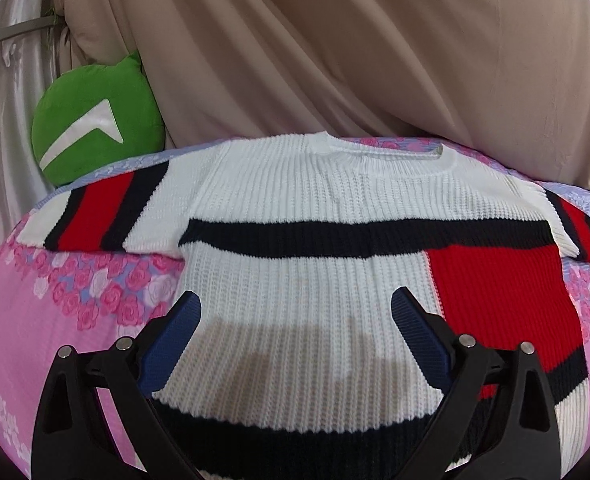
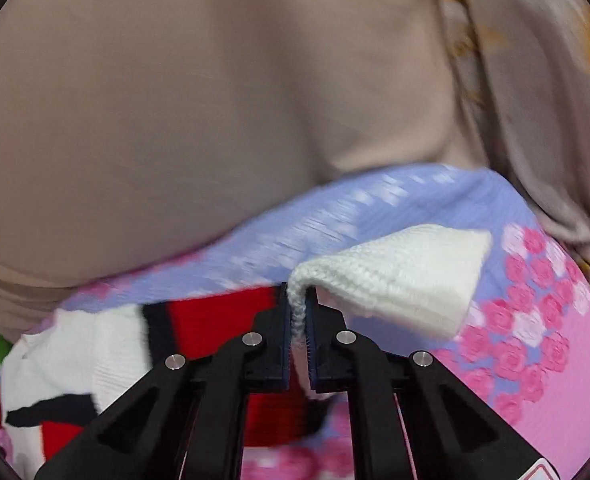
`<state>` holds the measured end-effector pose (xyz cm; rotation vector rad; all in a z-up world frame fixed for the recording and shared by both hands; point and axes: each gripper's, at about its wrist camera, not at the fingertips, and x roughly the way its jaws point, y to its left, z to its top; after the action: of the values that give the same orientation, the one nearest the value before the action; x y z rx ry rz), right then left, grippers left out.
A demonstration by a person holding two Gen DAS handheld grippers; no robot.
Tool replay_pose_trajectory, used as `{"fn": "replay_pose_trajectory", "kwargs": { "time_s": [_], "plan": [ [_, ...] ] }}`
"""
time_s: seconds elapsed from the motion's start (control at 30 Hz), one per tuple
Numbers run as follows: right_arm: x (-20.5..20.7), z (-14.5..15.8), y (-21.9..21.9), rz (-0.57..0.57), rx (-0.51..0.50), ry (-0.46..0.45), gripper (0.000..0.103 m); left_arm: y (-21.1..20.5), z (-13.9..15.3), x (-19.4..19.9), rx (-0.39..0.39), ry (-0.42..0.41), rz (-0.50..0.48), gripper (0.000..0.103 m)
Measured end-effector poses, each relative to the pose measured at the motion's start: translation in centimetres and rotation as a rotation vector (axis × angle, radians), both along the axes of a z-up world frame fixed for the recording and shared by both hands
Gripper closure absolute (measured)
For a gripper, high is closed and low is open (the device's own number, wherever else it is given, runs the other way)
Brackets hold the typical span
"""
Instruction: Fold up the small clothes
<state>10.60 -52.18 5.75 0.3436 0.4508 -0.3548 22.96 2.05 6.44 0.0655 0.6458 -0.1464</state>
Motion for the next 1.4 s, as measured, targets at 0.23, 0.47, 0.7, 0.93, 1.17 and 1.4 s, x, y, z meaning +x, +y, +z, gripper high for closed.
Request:
{"fn": "replay_pose_trajectory", "kwargs": {
  "time_s": [0.23,0.47,0.7,0.93,1.17,1.4],
  "plan": [
    [6.7,5.9,27.0,0.59,-0.233,-0.088,0.096,1.6,2.4,2.4,-0.081,-0.024,0.017,0.009],
    [12.8,-4.0,43.5,0.815,-0.421,0.14,0.081,3.2,1.1,7.6,-0.193,0.09,0.005,0.009],
    [7.4,-2.0,31.1,0.628,-0.33,0.073,0.04,4.4,-2.2,11.8,-0.274,0.219,-0.019,0.009],
    [4.9,-5.3,18.7,0.416,-0.117,0.193,0.037,1.9,-4.0,15.0,-0.363,0.337,-0.107,0.018],
    [4.9,-8.7,19.4,0.466,-0.239,0.283,0.037,1.1,-2.5,16.5,-0.399,0.333,-0.142,0.095],
    [7.1,-7.5,19.4,0.429,-0.188,0.201,0.09,4.1,1.5,15.8,-0.39,0.164,-0.069,0.095]
  ]
}}
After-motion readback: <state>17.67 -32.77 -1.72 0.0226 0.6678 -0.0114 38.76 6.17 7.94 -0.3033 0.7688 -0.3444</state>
